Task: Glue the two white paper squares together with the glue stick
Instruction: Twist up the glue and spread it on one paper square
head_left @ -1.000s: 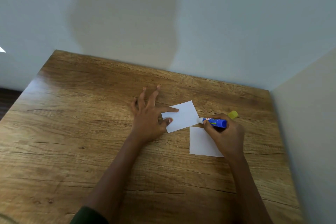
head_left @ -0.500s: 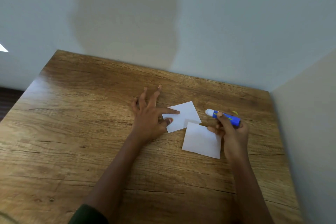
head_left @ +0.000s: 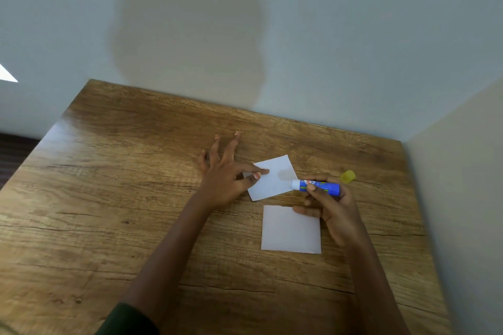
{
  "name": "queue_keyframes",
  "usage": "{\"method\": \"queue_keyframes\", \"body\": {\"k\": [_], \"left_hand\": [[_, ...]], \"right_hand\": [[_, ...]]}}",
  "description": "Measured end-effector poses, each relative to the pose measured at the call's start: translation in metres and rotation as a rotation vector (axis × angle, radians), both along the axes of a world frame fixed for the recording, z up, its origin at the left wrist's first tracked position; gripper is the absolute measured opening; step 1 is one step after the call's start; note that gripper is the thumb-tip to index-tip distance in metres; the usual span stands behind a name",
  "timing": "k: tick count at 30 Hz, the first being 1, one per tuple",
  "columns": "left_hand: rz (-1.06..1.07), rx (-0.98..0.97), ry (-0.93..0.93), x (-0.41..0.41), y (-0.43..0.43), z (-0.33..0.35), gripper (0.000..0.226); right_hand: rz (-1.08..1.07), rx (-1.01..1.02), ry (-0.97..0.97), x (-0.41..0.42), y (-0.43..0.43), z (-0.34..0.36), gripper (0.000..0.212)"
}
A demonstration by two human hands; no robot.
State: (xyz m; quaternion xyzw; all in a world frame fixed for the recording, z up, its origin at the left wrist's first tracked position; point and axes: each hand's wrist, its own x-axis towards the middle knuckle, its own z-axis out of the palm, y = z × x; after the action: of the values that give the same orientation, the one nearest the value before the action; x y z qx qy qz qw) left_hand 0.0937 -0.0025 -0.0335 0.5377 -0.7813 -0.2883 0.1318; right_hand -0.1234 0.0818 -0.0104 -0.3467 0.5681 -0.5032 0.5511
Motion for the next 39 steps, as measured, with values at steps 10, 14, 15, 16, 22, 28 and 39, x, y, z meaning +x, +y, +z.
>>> {"method": "queue_keyframes", "body": {"k": [10, 14, 15, 16, 22, 28, 39], "left_hand": [[-0.071, -0.031, -0.077, 0.004, 0.002, 0.001, 0.086], [-0.117, -0.012, -0.124, 0.004, 0.003, 0.002, 0.098], [-0.126, -0.011, -0.155, 0.003, 0.004, 0.001, 0.1], [-0.133, -0.015, -0.192, 0.002, 0.005, 0.0, 0.101], [-0.146, -0.046, -0.285, -0.004, 0.014, -0.002, 0.105], [-0.151, -0.035, -0.301, -0.003, 0.014, -0.002, 0.105], [-0.109, 0.031, -0.14, -0.003, 0.01, -0.001, 0.097]], "right_hand": [[0.069, 0.016, -0.223, 0.007, -0.002, -0.007, 0.061], [0.062, 0.012, -0.302, 0.009, -0.003, -0.007, 0.054], [0.064, 0.013, -0.311, 0.009, -0.003, -0.007, 0.054], [0.066, 0.013, -0.322, 0.009, -0.003, -0.006, 0.055], [0.105, 0.029, -0.335, 0.011, -0.001, -0.005, 0.052], [0.088, 0.02, -0.379, 0.006, -0.001, -0.003, 0.055], [-0.006, -0.024, -0.11, 0.023, -0.036, 0.01, 0.025]]}}
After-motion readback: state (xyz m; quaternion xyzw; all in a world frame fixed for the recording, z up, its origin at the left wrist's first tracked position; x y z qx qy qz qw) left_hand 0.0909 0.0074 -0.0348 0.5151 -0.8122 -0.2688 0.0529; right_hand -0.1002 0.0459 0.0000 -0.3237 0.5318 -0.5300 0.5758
